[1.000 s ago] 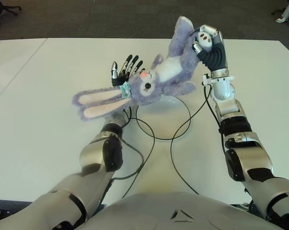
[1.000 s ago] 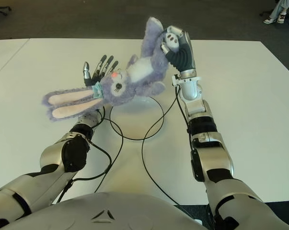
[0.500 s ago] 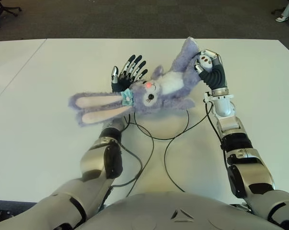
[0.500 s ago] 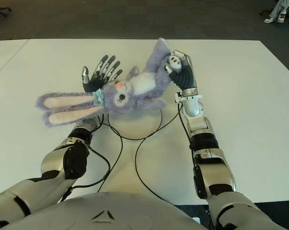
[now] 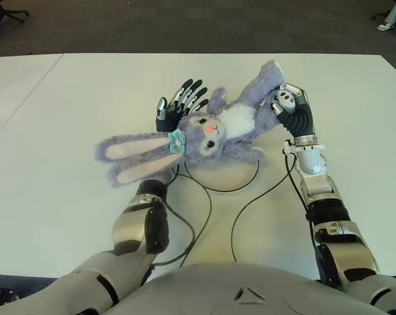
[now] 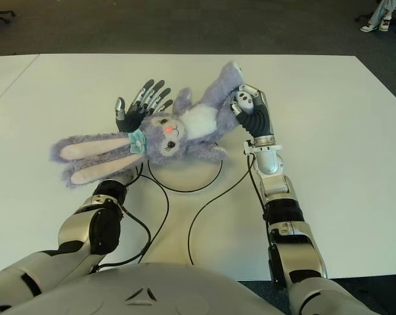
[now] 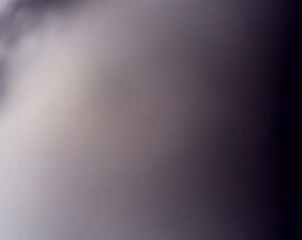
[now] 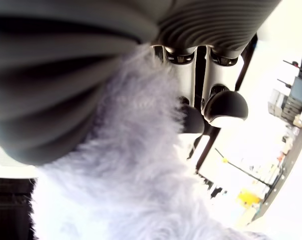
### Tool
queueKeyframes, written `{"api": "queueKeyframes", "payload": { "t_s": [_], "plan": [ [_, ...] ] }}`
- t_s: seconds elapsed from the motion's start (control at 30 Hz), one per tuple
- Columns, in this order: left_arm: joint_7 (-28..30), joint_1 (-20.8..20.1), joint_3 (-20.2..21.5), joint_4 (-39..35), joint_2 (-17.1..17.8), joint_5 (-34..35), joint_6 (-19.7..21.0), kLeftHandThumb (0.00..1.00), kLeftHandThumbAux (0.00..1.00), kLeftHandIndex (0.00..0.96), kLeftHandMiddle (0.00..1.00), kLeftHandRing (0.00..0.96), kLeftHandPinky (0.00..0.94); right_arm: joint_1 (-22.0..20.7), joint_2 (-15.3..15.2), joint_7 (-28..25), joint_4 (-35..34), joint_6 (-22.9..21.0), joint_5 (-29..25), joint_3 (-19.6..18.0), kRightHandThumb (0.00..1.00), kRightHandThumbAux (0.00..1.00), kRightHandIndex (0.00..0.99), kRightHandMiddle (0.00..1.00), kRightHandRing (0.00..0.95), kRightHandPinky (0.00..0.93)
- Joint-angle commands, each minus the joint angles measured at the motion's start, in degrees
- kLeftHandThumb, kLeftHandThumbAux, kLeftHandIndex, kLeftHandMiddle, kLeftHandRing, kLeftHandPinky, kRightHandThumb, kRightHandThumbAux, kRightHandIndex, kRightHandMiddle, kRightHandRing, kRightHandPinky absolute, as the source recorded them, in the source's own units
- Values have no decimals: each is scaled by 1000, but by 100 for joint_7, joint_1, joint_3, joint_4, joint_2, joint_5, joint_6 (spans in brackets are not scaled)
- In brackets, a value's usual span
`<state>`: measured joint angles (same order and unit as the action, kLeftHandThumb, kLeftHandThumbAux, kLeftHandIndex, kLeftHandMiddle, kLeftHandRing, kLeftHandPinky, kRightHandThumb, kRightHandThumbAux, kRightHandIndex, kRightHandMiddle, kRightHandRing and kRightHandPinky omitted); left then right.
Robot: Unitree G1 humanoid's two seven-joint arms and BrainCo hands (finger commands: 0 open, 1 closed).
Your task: Put the doll into the plate.
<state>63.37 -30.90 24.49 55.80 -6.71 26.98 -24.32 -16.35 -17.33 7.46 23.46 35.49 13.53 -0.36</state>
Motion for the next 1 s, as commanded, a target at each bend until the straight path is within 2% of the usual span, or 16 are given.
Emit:
{"api": "queueKeyframes", "payload": {
  "t_s": [0.03, 0.23, 0.43, 0.9, 1.0],
  "plan": [
    [-150, 1557, 56, 540, -208, 101, 601, 126, 273, 0, 0, 0, 0, 493, -54, -389, -5, -565, -6, 120, 710, 710, 440, 836, 850, 854],
    [-502, 1544, 47, 509, -254, 119, 763, 153, 290, 2, 0, 0, 0, 746, -149, -551, 72, -592, 114, 238, 710, 710, 440, 843, 852, 859],
    [-864, 1491, 54, 532, -313, 111, 891, 173, 291, 23, 0, 0, 0, 886, -163, -827, 1, -842, -10, 267, 713, 710, 440, 832, 839, 849],
    [-1155, 1425, 60, 584, -331, 138, 959, 142, 364, 0, 0, 0, 0, 1109, -156, -1179, 176, -1125, -36, 406, 716, 710, 441, 834, 842, 860],
    [-1216, 1419, 83, 609, -326, 153, 988, 144, 383, 0, 0, 0, 0, 1116, -217, -1212, 264, -1022, 43, 452, 716, 710, 441, 840, 850, 862]
  ]
}}
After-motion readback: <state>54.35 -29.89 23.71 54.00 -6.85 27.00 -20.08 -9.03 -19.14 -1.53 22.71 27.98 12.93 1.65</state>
